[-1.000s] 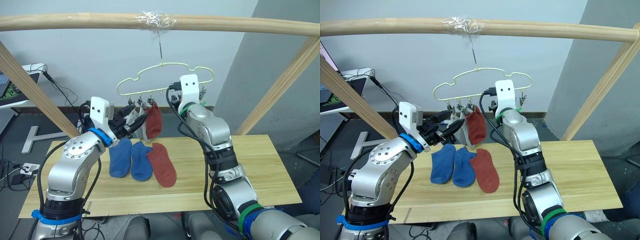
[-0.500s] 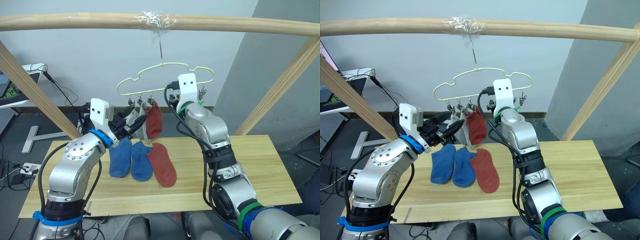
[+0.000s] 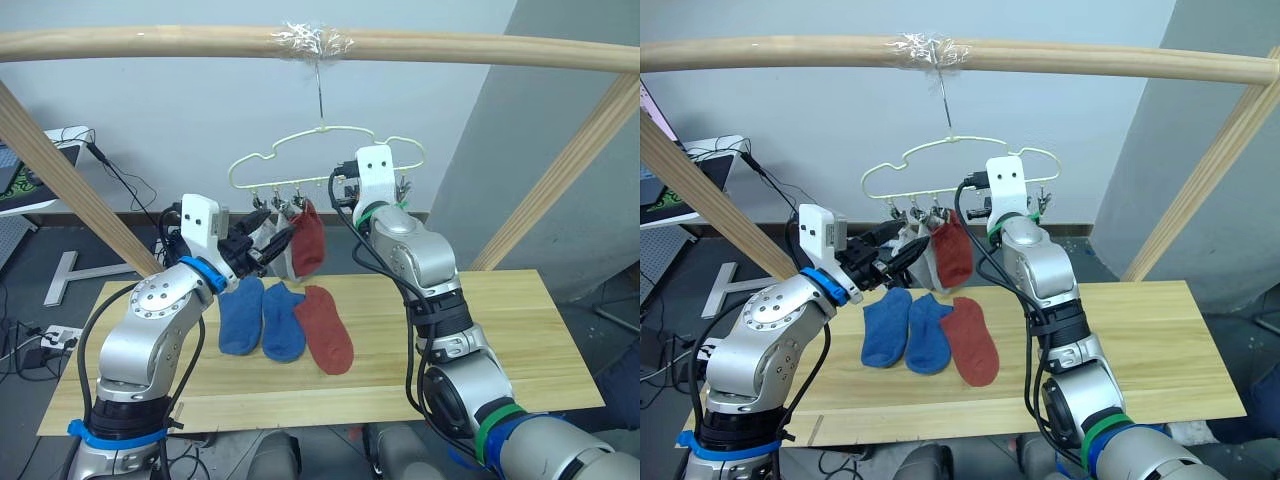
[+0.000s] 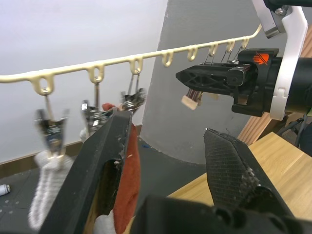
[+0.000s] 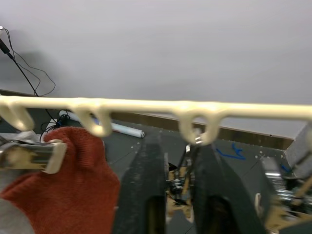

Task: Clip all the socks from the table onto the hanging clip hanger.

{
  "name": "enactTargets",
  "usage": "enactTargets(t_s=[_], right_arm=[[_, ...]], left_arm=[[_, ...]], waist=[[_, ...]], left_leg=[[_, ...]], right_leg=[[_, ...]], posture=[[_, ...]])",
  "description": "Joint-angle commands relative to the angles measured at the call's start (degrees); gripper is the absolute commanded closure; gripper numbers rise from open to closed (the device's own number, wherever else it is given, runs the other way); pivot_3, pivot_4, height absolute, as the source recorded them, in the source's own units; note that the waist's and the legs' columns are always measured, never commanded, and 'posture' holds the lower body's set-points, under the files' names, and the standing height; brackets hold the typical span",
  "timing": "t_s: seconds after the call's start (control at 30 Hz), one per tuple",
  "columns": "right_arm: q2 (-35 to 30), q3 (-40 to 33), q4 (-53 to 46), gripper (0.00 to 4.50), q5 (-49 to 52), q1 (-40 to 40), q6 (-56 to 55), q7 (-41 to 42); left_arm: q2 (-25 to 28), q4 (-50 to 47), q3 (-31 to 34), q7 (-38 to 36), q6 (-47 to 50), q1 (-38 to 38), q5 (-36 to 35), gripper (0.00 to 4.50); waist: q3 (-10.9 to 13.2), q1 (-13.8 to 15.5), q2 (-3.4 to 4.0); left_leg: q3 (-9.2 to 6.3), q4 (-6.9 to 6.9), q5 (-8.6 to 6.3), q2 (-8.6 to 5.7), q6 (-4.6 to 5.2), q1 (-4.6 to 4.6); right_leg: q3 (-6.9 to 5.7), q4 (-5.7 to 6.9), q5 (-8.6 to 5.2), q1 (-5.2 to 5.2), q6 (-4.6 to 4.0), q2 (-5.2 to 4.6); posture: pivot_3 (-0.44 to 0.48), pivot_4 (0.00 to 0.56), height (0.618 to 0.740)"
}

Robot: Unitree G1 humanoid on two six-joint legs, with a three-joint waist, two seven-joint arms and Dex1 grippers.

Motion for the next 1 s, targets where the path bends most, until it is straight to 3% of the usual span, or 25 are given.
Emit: enactTargets(t_s=[0.03, 0.47, 0.67, 1.0], right_arm=[[0.72, 0.1, -0.98, 4.43, -0.14, -2.12, -1.19, -0.01], [0.5, -0.11, -0.81, 4.43, -0.41, -2.23, -1.25, -0.73], [0.39, -0.07, -0.81, 4.43, -0.4, -2.29, -1.15, -0.63], [0.55, 0.13, -1.02, 4.43, -0.21, -2.45, -0.98, -0.15]], left_arm=[[0.12, -1.74, 0.26, 0.21, -0.93, -0.07, 0.49, 1.8], [-0.12, -1.9, 1.36, 0.94, 2.04, -0.23, -0.76, 1.8], [0.03, -2.27, 0.66, 1.66, 3.2, 1.94, -0.39, 0.03], [-4.44, 4.7, -5.41, 5.55, 5.24, 7.61, 4.35, 0.03]], waist=[[0.0, 0.0, 0.0], [0.0, -0.02, 0.0], [0.0, -0.06, 0.0], [0.0, -0.08, 0.0]], left_leg=[[0.0, 0.0, 0.0, 0.0, 0.0, 0.0], [0.0, 0.0, 0.0, 0.0, 0.0, 0.0], [0.0, 0.0, 0.0, 0.0, 0.0, 0.0], [-0.01, -0.02, 0.0, 0.0, 0.0, -0.01]], right_leg=[[0.0, 0.0, 0.0, 0.0, 0.0, 0.0], [0.0, 0.0, 0.0, 0.0, 0.0, 0.0], [0.0, 0.0, 0.0, -0.01, 0.0, 0.0], [0.0, 0.01, 0.0, -0.03, 0.0, -0.01]], posture=[[-0.09, 0.179, 0.74], [-0.095, 0.173, 0.74], [-0.094, 0.173, 0.74], [-0.092, 0.169, 0.74]])
